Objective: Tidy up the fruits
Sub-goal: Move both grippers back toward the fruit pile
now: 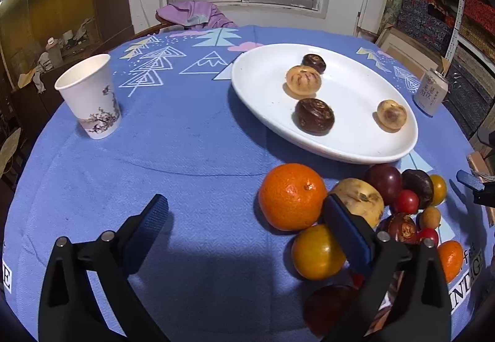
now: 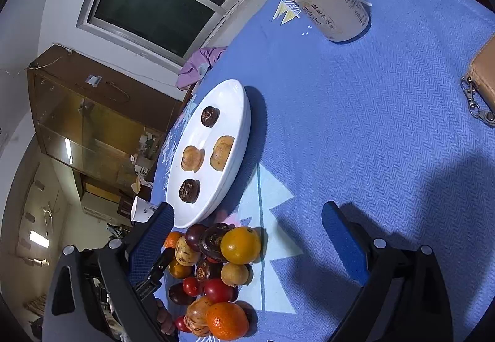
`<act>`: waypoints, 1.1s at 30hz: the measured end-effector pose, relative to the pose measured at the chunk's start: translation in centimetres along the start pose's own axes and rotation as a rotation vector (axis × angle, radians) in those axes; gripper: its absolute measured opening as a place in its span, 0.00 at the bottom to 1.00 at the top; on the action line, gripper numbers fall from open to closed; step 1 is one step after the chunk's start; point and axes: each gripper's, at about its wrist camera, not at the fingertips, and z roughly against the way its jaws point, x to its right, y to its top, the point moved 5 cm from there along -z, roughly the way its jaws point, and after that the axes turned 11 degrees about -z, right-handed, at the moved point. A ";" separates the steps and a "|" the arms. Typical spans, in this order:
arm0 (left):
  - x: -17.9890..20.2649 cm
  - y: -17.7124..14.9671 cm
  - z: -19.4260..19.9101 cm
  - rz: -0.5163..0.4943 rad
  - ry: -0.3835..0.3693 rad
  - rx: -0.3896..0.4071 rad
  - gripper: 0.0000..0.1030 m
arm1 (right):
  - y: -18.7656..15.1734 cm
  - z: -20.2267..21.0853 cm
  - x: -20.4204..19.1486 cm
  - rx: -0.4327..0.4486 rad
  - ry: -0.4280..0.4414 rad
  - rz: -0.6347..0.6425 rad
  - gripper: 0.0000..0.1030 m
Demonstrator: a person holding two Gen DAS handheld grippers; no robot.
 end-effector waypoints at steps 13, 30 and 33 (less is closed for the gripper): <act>-5.2 -0.7 1.5 0.214 -0.053 0.018 0.96 | 0.1 -0.3 0.3 -0.013 -0.004 -0.006 0.94; -6.6 -2.8 0.2 0.286 -0.070 -0.034 0.86 | -0.3 -0.4 0.1 -0.027 -0.019 0.030 0.94; -6.2 -2.7 -0.3 0.273 -0.085 -0.050 0.73 | -0.4 -0.5 -0.2 -0.029 -0.027 0.049 0.94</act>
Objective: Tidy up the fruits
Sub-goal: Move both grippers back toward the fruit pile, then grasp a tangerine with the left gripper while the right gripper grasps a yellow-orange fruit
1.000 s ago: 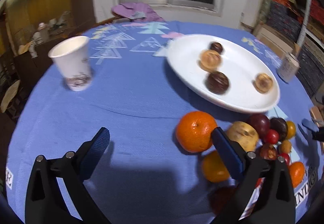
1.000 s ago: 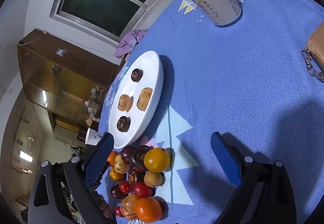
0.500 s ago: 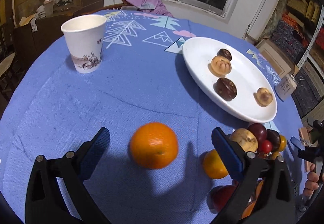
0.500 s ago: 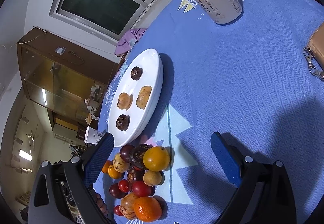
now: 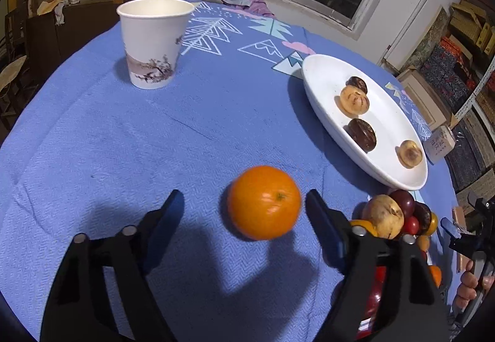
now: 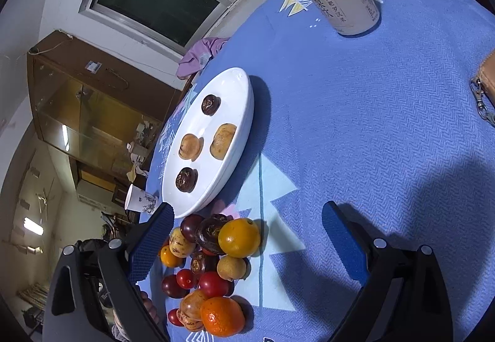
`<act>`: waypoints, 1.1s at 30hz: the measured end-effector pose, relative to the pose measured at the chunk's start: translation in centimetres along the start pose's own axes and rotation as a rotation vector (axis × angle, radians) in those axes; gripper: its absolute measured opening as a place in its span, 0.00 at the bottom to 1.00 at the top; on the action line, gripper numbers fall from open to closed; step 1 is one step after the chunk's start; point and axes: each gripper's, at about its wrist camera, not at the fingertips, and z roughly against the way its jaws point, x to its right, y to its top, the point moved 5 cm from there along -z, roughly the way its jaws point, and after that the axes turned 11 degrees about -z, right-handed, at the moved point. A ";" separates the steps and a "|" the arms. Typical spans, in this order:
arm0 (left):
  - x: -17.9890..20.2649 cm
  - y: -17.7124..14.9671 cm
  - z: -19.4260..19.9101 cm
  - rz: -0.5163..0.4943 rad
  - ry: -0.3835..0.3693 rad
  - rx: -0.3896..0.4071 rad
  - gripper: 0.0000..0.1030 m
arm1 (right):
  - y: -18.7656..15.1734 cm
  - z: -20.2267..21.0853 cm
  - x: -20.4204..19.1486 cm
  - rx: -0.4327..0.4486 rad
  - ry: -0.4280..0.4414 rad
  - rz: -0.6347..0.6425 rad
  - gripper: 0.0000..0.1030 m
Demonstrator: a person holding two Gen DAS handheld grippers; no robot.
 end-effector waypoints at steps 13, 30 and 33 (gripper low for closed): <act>1.9 0.5 -1.4 -0.139 0.105 -0.006 0.48 | -0.6 -0.4 -0.5 -0.004 -0.037 0.060 0.94; 2.0 0.3 -1.2 -0.192 0.163 0.002 0.46 | -4.6 -3.1 -3.8 -0.058 -0.193 0.439 0.69; 2.0 0.3 -1.2 -0.192 0.164 0.001 0.46 | -4.8 -3.7 -3.6 -0.075 -0.200 0.439 0.57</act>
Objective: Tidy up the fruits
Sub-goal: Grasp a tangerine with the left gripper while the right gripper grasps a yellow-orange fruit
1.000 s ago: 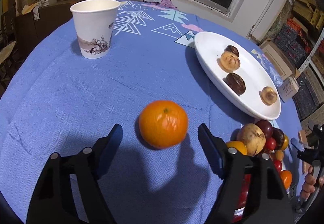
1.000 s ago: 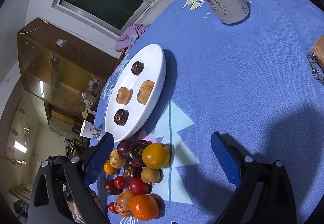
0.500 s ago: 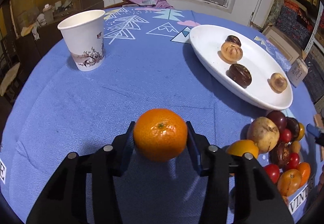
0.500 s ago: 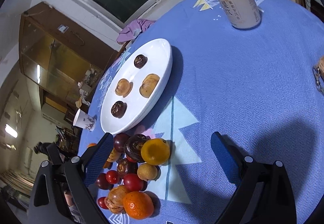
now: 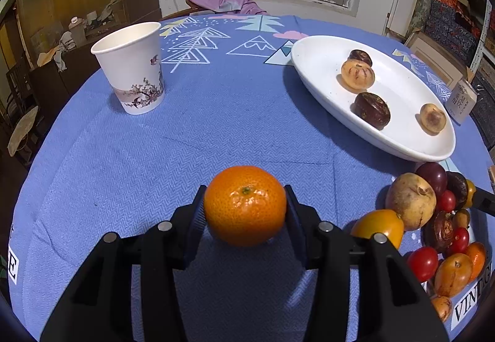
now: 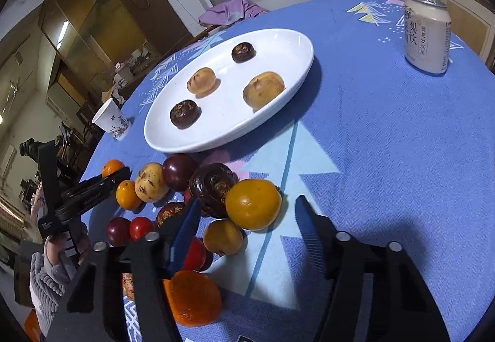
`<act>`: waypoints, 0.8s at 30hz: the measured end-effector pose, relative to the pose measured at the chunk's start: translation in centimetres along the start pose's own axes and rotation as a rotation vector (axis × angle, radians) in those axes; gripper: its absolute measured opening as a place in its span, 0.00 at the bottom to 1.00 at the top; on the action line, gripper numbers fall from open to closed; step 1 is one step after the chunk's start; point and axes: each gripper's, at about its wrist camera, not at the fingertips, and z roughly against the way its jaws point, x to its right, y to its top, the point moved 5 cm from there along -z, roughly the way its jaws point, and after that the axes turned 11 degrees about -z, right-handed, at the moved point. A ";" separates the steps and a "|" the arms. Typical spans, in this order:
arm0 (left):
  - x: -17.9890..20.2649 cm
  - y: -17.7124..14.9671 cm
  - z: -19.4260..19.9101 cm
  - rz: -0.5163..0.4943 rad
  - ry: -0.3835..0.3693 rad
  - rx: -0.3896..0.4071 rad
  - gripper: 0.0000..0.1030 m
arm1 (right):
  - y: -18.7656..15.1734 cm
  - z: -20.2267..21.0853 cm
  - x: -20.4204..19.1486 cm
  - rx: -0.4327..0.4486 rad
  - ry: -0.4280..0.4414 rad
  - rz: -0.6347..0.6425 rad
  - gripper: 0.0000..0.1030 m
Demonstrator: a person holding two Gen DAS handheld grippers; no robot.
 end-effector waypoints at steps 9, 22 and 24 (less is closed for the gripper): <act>0.0 -0.2 -0.3 0.001 0.004 -0.009 0.46 | -0.1 -0.8 0.3 -0.013 0.066 -0.058 0.38; -1.6 0.4 1.5 0.106 -0.086 0.059 0.45 | 0.9 1.1 1.0 0.055 0.094 -0.103 0.38; -1.6 0.8 2.6 0.113 -0.101 0.090 0.45 | 1.2 1.7 1.0 0.077 0.100 -0.105 0.38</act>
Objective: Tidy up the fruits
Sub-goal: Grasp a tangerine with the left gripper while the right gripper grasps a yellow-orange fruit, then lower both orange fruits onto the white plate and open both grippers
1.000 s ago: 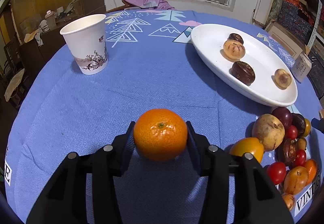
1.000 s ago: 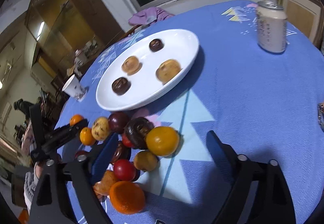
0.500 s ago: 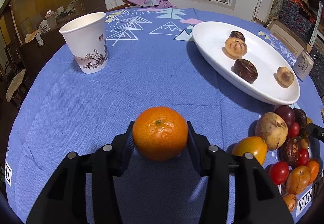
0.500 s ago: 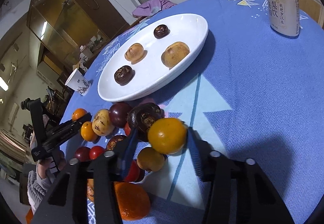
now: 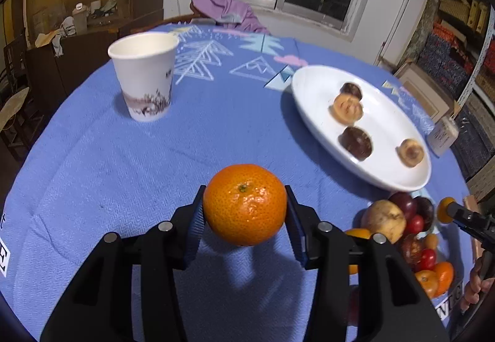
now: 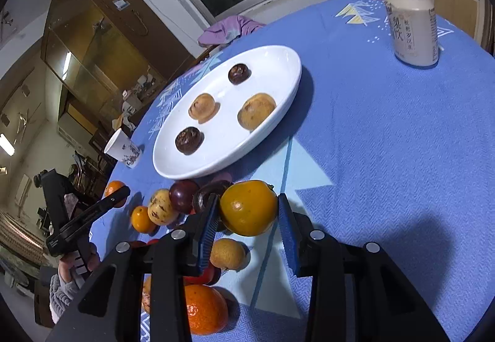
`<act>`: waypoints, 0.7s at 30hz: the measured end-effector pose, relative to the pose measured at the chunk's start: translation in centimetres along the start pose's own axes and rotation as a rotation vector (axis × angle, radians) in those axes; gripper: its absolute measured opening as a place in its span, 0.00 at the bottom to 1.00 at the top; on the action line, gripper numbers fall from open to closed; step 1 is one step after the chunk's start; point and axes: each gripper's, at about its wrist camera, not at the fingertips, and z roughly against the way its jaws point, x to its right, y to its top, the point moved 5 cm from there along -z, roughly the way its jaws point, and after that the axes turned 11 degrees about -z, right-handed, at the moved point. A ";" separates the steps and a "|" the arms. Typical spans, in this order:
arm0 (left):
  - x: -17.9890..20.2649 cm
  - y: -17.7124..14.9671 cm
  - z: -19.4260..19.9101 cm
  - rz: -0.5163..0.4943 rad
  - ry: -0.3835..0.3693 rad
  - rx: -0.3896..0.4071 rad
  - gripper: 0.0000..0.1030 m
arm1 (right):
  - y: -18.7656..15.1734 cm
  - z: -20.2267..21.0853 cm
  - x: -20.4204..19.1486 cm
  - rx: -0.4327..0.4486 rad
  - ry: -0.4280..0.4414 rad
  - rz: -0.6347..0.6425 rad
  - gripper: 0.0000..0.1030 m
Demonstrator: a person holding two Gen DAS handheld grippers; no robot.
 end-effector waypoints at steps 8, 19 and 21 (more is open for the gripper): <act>4.9 4.6 0.8 -0.051 -0.062 0.041 0.45 | 4.0 -0.1 -3.6 0.060 0.014 0.042 0.38; 9.2 8.0 -4.9 -0.120 -0.058 0.001 0.45 | 4.2 -6.7 -6.5 -0.018 -0.065 0.161 0.44; 9.4 8.1 -4.8 -0.126 -0.065 0.011 0.48 | 4.6 -5.9 -6.3 0.007 -0.049 0.139 0.52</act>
